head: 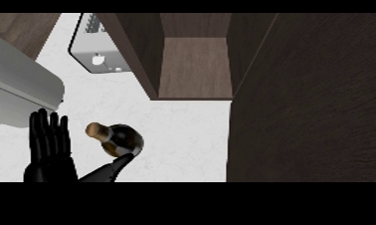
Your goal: Pick up the wine, place it into the cabinet and close the cabinet
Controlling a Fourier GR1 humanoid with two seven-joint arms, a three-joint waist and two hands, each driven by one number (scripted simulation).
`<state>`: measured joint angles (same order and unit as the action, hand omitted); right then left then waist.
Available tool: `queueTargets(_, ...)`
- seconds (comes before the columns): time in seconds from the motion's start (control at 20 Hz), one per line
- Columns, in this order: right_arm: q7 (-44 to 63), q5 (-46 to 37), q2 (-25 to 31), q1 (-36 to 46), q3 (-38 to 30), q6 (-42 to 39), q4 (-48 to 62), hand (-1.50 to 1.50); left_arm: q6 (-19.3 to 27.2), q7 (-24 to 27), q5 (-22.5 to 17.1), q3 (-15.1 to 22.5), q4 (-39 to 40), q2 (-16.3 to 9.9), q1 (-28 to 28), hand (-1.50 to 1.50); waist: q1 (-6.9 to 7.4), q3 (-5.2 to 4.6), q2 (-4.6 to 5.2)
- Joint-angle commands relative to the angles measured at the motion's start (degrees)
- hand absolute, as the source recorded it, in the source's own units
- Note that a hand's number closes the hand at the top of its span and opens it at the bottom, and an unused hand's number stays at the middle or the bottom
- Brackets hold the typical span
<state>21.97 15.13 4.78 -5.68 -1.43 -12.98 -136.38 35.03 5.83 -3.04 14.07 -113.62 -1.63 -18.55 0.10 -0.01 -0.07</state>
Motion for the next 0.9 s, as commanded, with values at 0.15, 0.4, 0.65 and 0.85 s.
queueTargets(0.15,-1.8,-1.2,-1.5,-1.6,1.4,-1.3,0.5,-1.50,-6.2,13.4,-7.8,-6.2,12.2,0.9,-1.4,-1.50,-0.04,-0.02,0.04)
queueTargets(0.4,2.3,1.6,0.3,3.0,-1.4,0.1,0.0,-1.50,-9.4,9.7,-9.1,-8.0,12.3,-1.9,-0.9,-1.50,-0.02,0.00,0.05)
queueTargets(0.65,1.0,-0.3,-0.8,-1.1,1.2,-1.7,-1.7,-1.50,-8.2,13.4,-6.7,-5.0,13.8,1.2,-4.0,-1.50,-0.06,0.02,0.00)
queueTargets(0.85,3.5,-3.1,-1.6,4.1,2.5,1.6,-0.4,-1.50,-13.1,15.0,-11.0,-9.8,18.6,-0.5,-1.2,-1.50,0.10,0.00,0.04)
